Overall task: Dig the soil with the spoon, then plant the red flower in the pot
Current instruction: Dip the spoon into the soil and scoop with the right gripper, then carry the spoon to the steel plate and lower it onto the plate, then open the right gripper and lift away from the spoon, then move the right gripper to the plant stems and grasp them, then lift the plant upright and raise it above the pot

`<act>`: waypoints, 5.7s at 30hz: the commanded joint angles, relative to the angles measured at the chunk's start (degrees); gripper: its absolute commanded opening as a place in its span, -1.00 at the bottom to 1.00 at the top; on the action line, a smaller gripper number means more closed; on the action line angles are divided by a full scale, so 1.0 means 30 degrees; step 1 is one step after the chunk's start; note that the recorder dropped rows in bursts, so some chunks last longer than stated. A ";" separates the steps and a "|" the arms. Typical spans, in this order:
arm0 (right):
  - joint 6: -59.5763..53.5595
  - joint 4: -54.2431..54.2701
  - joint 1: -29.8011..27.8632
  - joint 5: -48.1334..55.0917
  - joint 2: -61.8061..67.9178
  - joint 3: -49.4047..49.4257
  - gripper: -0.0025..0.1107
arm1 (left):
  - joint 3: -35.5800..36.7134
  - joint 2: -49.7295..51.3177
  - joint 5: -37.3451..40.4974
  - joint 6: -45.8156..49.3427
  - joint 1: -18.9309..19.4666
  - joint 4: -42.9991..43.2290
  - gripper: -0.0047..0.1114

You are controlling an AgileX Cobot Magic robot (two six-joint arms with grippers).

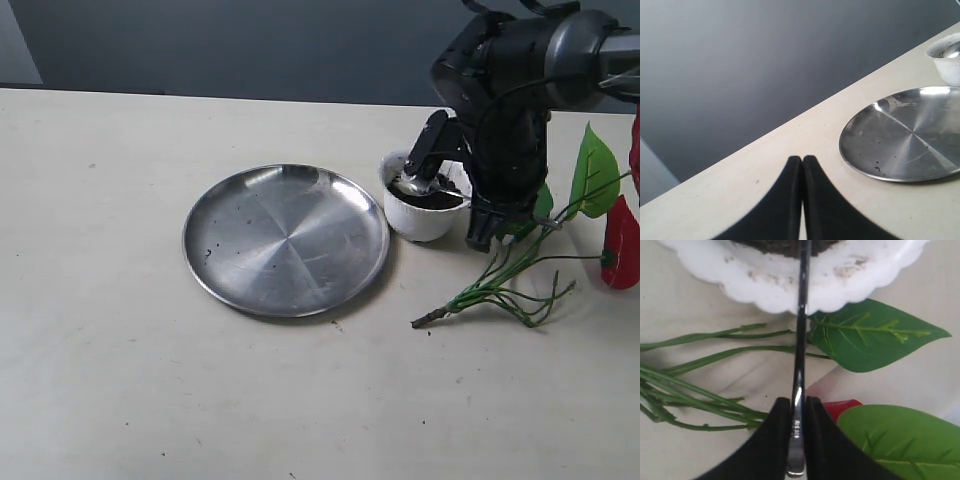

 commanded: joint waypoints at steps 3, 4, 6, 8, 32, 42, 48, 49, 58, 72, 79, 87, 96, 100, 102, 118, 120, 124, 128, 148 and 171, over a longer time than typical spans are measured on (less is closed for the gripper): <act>0.0593 0.0427 -0.0088 0.0536 -0.0952 0.0048 -0.96 | -0.0044 -0.0088 -0.0242 -0.0107 -0.0128 -0.0149 -0.91; 0.0593 0.0637 -0.0088 0.0536 -0.1143 0.0048 -0.96 | -0.0044 -0.0088 -0.0242 -0.0107 -0.0128 -0.0149 -0.91; 0.0593 0.0954 -0.0088 0.0536 -0.1366 0.0048 -0.96 | -0.0044 -0.0088 -0.0242 -0.0107 -0.0128 -0.0149 -0.91; 0.0593 0.1288 -0.0088 0.0536 -0.1422 0.0048 -0.96 | -0.0044 -0.0088 -0.0242 -0.0107 -0.0128 -0.0149 -0.91; 0.1978 0.2582 -0.0088 0.0536 -0.1179 0.0048 -0.96 | -0.0044 -0.0088 -0.0242 -0.0107 -0.0128 -0.0149 -0.91; 0.1986 1.2299 0.1182 -0.5449 -0.4258 0.0048 -0.96 | -0.0044 -0.0088 -0.0242 -0.0107 -0.0128 -0.0149 -0.91; 0.2964 1.3549 0.2781 -0.7336 -0.0009 0.0048 -0.96 | -0.0044 -0.0088 -0.0242 -0.0107 -0.0128 -0.0149 -0.91; 0.3155 1.3510 0.2823 -0.7422 0.0343 0.0003 -0.96 | -0.0044 -0.0088 -0.0242 -0.0107 -0.0128 -0.0149 -0.91; 0.3617 1.3041 0.2943 -0.9255 0.1364 0.0003 -0.95 | -0.0044 -0.0088 -0.0242 -0.0107 -0.0128 -0.0149 -0.91; 0.3617 1.3006 0.2943 -0.9743 0.1575 0.0003 -0.94 | -0.0044 -0.0088 -0.0242 -0.0107 -0.0128 -0.0149 -0.91; 0.3617 1.3006 0.2943 -0.9852 0.1575 0.0003 -0.24 | -0.0044 -0.0088 -0.0242 -0.0107 -0.0128 -0.0149 -0.91; 0.4655 1.3855 0.2943 -0.8290 0.0016 0.0003 -0.18 | -0.0044 -0.0088 -0.0242 -0.0107 -0.0128 -0.0149 -0.91; 0.8708 1.3682 0.2943 -0.7189 -0.4653 0.1235 -0.28 | -0.0044 -0.0088 -0.0242 -0.0107 -0.0128 -0.0149 -0.91; 1.0903 1.1926 0.2907 -0.7241 -0.6857 0.4212 -0.31 | -0.0044 -0.0088 -0.0242 -0.0107 -0.0128 -0.0149 -0.91; 1.2057 1.1489 0.2907 -0.7548 -0.8020 0.6241 -0.31 | -0.0044 -0.0088 -0.0242 -0.0107 -0.0128 -0.0149 -0.91; 2.7043 0.0086 0.1944 -0.8686 -1.0644 1.3410 -0.31 | -0.0044 -0.0088 -0.0242 -0.0107 -0.0128 -0.0149 -0.91; 2.7037 0.0260 0.0829 -0.9640 -1.0644 1.3740 -0.31 | -0.0044 -0.0088 -0.0242 -0.0107 -0.0128 -0.0149 -0.91; 2.7747 0.0168 -0.1344 -1.3697 -1.0606 1.4133 -0.31 | -0.0044 -0.0088 -0.0242 -0.0107 -0.0128 -0.0149 -0.91; 2.8618 0.0168 -0.2899 -1.5505 -1.0106 1.4133 -0.31 | -0.0044 -0.0088 -0.0242 -0.0107 -0.0128 -0.0149 -0.91; 3.1138 0.0373 -0.4104 -2.0428 -0.4501 1.3809 -0.31 | -0.0044 -0.0088 -0.0242 -0.0107 -0.0128 -0.0149 -0.91; 3.1062 -0.7308 -0.4220 -1.9054 -0.9164 1.3196 -0.96 | -0.0044 -0.0088 -0.0242 -0.0107 -0.0128 -0.0149 -0.91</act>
